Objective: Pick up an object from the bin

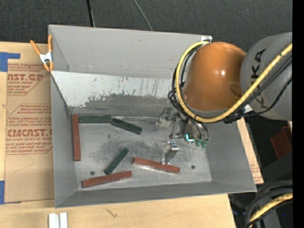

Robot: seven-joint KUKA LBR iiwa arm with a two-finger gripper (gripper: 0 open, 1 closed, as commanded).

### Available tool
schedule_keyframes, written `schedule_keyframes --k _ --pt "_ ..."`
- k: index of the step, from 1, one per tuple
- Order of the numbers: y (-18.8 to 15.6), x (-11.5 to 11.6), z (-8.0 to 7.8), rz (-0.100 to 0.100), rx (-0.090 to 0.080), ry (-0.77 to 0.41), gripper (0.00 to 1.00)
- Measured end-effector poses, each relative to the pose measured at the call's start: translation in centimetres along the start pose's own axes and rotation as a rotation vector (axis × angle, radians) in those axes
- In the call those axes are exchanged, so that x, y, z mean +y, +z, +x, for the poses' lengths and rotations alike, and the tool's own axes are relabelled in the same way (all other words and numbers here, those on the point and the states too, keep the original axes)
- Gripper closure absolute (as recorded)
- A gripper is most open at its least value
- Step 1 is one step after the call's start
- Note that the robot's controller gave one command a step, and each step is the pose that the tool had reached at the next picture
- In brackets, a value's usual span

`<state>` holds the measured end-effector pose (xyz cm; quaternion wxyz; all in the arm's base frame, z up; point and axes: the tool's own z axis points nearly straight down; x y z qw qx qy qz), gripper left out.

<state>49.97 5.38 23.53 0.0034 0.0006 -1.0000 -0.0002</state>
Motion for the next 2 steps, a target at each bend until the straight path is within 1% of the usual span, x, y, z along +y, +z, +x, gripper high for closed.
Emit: schedule_keyframes --k 1,2 --pt "-0.4 0.0 -0.2 -0.001 -0.008 0.001 0.0" --pt "5.9 -1.1 -0.5 0.0 -0.014 -0.064 0.0"
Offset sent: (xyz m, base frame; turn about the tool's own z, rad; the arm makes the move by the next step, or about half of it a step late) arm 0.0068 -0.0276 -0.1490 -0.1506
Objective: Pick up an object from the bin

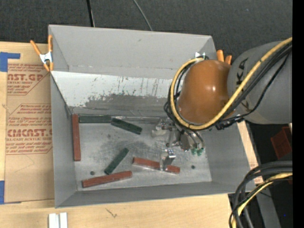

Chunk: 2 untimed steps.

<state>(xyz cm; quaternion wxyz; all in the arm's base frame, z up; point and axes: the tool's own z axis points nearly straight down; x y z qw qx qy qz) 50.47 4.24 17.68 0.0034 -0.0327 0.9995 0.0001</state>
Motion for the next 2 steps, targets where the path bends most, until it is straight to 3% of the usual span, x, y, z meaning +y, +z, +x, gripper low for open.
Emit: schedule_keyframes --k 1,2 --pt "4.1 -0.6 -0.3 -0.001 0.007 0.118 0.0" --pt "9.3 0.1 -0.3 0.0 0.007 0.108 1.0"
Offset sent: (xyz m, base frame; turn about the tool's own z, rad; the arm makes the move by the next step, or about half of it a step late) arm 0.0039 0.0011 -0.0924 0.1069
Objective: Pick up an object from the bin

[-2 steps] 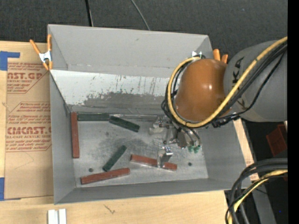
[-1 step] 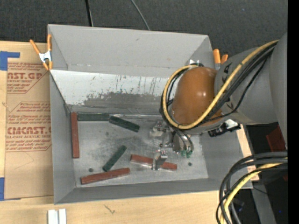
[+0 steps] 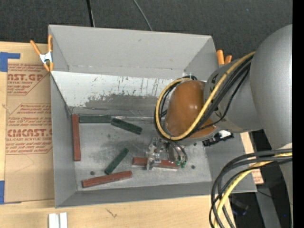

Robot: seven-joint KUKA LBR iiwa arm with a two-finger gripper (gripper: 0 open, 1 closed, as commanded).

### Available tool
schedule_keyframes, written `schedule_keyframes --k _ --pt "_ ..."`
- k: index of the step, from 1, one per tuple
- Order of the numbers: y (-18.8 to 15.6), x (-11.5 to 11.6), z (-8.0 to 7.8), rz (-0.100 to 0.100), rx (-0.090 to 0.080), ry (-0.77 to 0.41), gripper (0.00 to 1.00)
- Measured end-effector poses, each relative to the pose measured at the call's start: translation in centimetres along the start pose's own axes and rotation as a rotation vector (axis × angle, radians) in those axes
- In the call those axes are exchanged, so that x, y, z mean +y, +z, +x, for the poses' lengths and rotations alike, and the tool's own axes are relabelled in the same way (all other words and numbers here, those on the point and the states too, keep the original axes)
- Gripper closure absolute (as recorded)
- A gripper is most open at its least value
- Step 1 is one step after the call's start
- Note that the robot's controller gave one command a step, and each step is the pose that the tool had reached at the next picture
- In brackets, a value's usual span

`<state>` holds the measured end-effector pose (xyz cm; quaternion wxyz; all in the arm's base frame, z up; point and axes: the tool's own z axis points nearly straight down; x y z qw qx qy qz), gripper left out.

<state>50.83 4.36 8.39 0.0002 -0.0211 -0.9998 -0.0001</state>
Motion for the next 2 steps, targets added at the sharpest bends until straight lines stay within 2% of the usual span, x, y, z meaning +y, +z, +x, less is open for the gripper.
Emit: schedule_keyframes --k 1,2 --pt "0.0 0.0 0.0 0.0 0.0 0.0 1.0" --pt "-15.0 0.3 0.3 -0.001 -0.003 0.029 1.0"
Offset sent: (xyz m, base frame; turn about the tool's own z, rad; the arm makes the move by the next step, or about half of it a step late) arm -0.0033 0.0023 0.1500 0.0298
